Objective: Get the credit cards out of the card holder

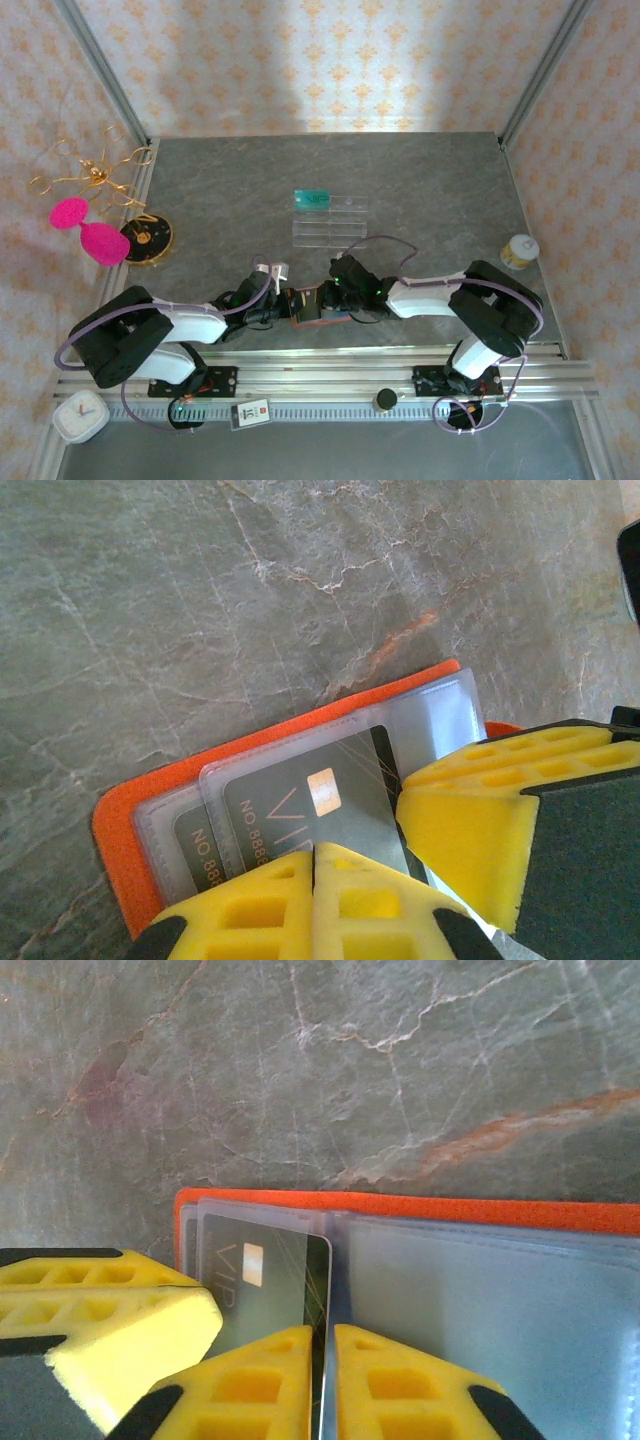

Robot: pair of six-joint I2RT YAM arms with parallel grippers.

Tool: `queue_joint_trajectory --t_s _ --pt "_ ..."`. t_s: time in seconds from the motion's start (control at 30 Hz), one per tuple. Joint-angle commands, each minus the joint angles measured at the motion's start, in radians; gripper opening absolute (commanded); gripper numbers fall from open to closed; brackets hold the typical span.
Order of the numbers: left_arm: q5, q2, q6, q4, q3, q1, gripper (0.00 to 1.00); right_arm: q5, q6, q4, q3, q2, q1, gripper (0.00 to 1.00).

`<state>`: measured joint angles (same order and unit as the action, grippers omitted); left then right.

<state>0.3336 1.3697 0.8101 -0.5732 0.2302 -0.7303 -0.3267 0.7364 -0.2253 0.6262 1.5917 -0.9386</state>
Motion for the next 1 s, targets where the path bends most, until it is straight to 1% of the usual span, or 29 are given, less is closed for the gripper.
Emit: queue_joint_trajectory --t_s 0.0,0.07,0.3,0.43,0.63,0.67,0.73,0.8,0.83,0.97 --pt "0.011 0.013 -0.017 0.002 -0.021 0.009 0.0 -0.009 0.014 -0.02 -0.019 0.004 0.001 0.06" --pt "0.01 0.013 -0.017 0.001 -0.021 0.009 0.0 -0.004 0.017 -0.025 -0.026 -0.004 0.002 0.0" --pt "0.011 0.008 -0.02 0.012 -0.02 0.009 0.0 0.079 0.064 0.002 -0.083 -0.099 0.003 0.0" --pt "0.013 0.007 -0.022 0.011 -0.018 0.01 0.0 0.083 0.072 0.012 -0.105 -0.128 0.004 0.0" --pt "0.027 0.007 -0.031 0.017 -0.006 0.01 0.0 0.064 0.055 -0.005 -0.102 -0.116 0.003 0.0" --pt "0.024 0.008 -0.032 0.019 -0.004 0.009 0.0 0.058 0.054 -0.01 -0.1 -0.113 0.003 0.04" --pt "0.024 0.016 -0.032 0.019 -0.003 0.008 0.0 0.055 0.056 -0.03 -0.105 -0.118 0.003 0.17" --pt "0.025 0.022 -0.032 0.017 -0.003 0.008 0.0 0.051 0.057 -0.036 -0.103 -0.116 0.003 0.25" --pt "0.024 0.027 -0.031 0.015 -0.002 0.008 0.0 0.049 0.055 -0.035 -0.102 -0.11 0.004 0.27" --pt "0.033 0.043 -0.032 0.007 0.004 0.008 0.0 0.017 0.057 -0.063 -0.101 -0.082 0.002 0.27"
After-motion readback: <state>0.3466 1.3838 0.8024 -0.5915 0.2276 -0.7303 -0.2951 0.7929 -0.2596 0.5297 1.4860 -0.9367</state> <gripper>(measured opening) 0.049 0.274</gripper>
